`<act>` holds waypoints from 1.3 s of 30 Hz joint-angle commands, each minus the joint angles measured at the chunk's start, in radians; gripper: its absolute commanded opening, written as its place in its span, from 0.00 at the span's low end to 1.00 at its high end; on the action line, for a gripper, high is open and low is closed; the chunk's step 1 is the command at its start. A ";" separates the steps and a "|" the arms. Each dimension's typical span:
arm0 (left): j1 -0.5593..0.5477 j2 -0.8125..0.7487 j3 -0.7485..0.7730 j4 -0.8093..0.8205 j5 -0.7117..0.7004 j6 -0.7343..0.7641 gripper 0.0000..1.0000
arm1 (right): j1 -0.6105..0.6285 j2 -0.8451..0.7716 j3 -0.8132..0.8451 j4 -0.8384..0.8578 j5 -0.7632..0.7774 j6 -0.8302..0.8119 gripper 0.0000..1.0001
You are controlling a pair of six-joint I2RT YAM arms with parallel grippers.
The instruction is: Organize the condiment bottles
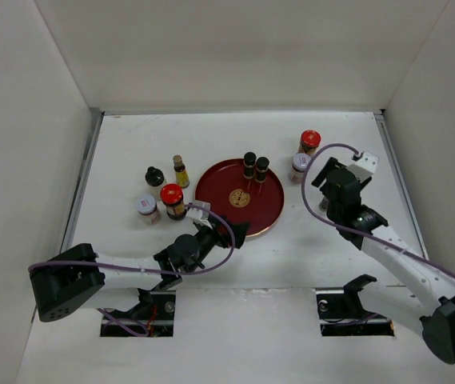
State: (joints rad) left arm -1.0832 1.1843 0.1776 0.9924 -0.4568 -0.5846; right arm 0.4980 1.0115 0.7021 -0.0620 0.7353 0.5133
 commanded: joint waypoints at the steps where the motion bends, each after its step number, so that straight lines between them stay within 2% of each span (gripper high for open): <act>1: -0.013 -0.002 0.007 0.058 0.015 -0.009 1.00 | -0.069 -0.062 -0.064 -0.140 0.052 0.094 0.78; 3: -0.016 -0.002 0.007 0.058 0.012 -0.006 1.00 | -0.109 -0.067 -0.084 -0.150 0.017 0.100 0.82; 6: -0.016 -0.003 0.005 0.058 0.015 -0.006 1.00 | -0.147 -0.002 -0.079 -0.134 -0.074 0.091 0.82; 11: -0.014 -0.003 0.005 0.058 0.015 -0.006 1.00 | -0.163 0.055 -0.092 -0.032 -0.132 0.068 0.81; 16: -0.014 0.006 0.008 0.058 0.017 -0.011 1.00 | -0.220 0.102 -0.089 0.036 -0.221 0.047 0.76; 21: -0.010 -0.003 0.005 0.058 0.014 -0.007 1.00 | -0.241 0.186 -0.073 0.074 -0.244 0.034 0.72; 24: -0.002 -0.003 0.002 0.058 0.018 -0.012 1.00 | -0.241 0.228 -0.059 0.079 -0.244 0.034 0.65; 28: 0.001 -0.005 0.000 0.058 0.013 -0.014 1.00 | -0.237 0.202 -0.059 0.083 -0.202 0.033 0.44; 31: 0.004 -0.006 0.000 0.058 0.017 -0.014 1.00 | -0.204 0.144 -0.049 0.061 -0.145 0.016 0.36; 35: 0.012 -0.005 -0.001 0.058 0.015 -0.015 1.00 | -0.126 0.073 -0.012 0.002 -0.123 0.001 0.35; 39: 0.013 -0.008 -0.003 0.058 0.013 -0.017 1.00 | -0.005 0.090 0.063 -0.002 -0.139 -0.025 0.36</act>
State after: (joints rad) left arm -1.0748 1.1877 0.1776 0.9924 -0.4503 -0.5900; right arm 0.4255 1.1007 0.6800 -0.0830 0.5812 0.5182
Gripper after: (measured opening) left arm 0.997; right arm 0.544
